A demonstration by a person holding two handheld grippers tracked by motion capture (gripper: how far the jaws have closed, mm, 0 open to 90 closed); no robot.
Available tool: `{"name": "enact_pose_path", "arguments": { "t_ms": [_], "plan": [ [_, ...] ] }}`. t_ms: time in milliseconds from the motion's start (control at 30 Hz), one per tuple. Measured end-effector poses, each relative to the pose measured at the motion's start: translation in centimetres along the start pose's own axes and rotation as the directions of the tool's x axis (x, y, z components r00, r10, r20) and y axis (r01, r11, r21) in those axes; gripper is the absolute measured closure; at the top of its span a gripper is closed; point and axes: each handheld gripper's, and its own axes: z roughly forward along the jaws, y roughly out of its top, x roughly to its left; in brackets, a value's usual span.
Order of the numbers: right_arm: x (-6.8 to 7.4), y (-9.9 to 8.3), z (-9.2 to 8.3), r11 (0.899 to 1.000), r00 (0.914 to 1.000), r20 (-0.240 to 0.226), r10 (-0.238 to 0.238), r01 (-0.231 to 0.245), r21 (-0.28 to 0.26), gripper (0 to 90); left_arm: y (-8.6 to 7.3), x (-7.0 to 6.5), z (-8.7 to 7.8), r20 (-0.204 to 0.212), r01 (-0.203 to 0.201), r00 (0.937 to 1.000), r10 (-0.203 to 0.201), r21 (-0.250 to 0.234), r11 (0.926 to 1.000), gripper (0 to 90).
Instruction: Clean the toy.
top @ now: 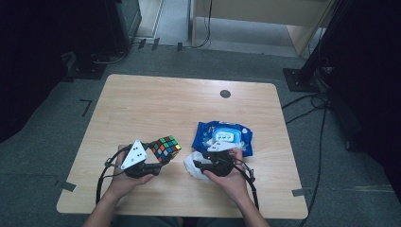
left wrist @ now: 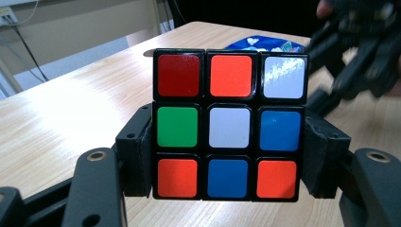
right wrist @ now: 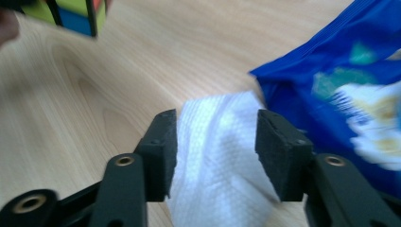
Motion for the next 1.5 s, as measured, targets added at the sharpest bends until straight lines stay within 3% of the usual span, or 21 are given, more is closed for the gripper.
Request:
{"name": "enact_pose_path", "arguments": {
  "t_ms": [100,200,267,433,567,700,733,767,933,1000,1200,1367,1500],
  "plan": [
    [0.5,-0.7,1.4,0.999,0.9993,0.019,-0.031,0.031,0.032,49.9,-0.1,-0.2,0.2,0.008,-0.001,1.0,0.001,0.004,1.0,34.2],
    [1.2,-1.3,2.4,0.991,0.992,0.073,-0.103,0.096,0.092,47.5,-0.1,-0.5,0.4,0.013,-0.002,0.9999,0.002,0.009,1.0,34.2],
    [1.4,-1.6,2.7,0.988,0.9875,0.092,-0.128,0.119,0.099,49.0,-0.1,-0.6,0.4,0.014,-0.004,0.9999,0.004,0.007,1.0,34.1],
    [0.9,-1.9,2.4,0.993,0.9828,0.153,-0.104,0.094,0.066,79.8,0.1,-0.6,0.2,0.021,0.007,0.9998,-0.007,-0.007,1.0,34.2],
    [0.0,-1.8,1.5,0.999,0.9937,0.11,-0.021,0.018,0.026,85.1,0.0,-0.7,0.3,0.025,0.006,0.9997,-0.006,-0.002,1.0,34.2],
    [0.4,-0.5,-1.1,0.994,0.9956,0.093,0.011,-0.001,-0.109,85.1,-0.1,-1.0,0.7,0.035,0.001,0.9994,-0.002,0.005,1.0,34.2],
    [0.6,0.0,-2.0,0.988,0.9957,0.092,0.015,-0.001,-0.155,85.1,-0.1,-1.2,0.8,0.041,0.003,0.9992,-0.003,0.006,1.0,34.2],
    [1.0,0.5,-3.0,0.976,0.9963,0.085,0.016,0.003,-0.22,85.4,-0.1,-1.3,0.9,0.047,0.003,0.9989,-0.004,0.006,1.0,34.1],
    [3.3,1.8,-5.5,0.931,0.9994,0.029,-0.019,0.028,-0.364,85.5,0.0,-2.5,1.6,0.076,-0.01,0.9971,0.01,0.003,0.9999,34.2],
    [4.2,2.2,-5.9,0.923,0.9993,-0.005,-0.037,0.033,-0.385,85.5,0.1,-2.9,1.8,0.087,-0.016,0.9961,0.016,-0.001,0.9999,34.1],
    [6.0,2.7,-6.0,0.914,0.9946,-0.081,-0.065,0.027,-0.405,85.2,0.4,-3.9,2.0,0.119,-0.038,0.9921,0.04,-0.014,0.9992,34.1],
    [6.0,2.6,-5.1,0.925,0.995,-0.084,-0.053,0.017,-0.38,85.0,0.7,-4.2,1.5,0.122,-0.051,0.9909,0.057,-0.051,0.9974,34.2],
    [5.5,2.5,-4.7,0.926,0.9965,-0.072,-0.043,0.013,-0.377,84.8,0.7,-4.1,1.3,0.121,-0.048,0.9912,0.054,-0.058,0.9972,34.2]
  ]
}}
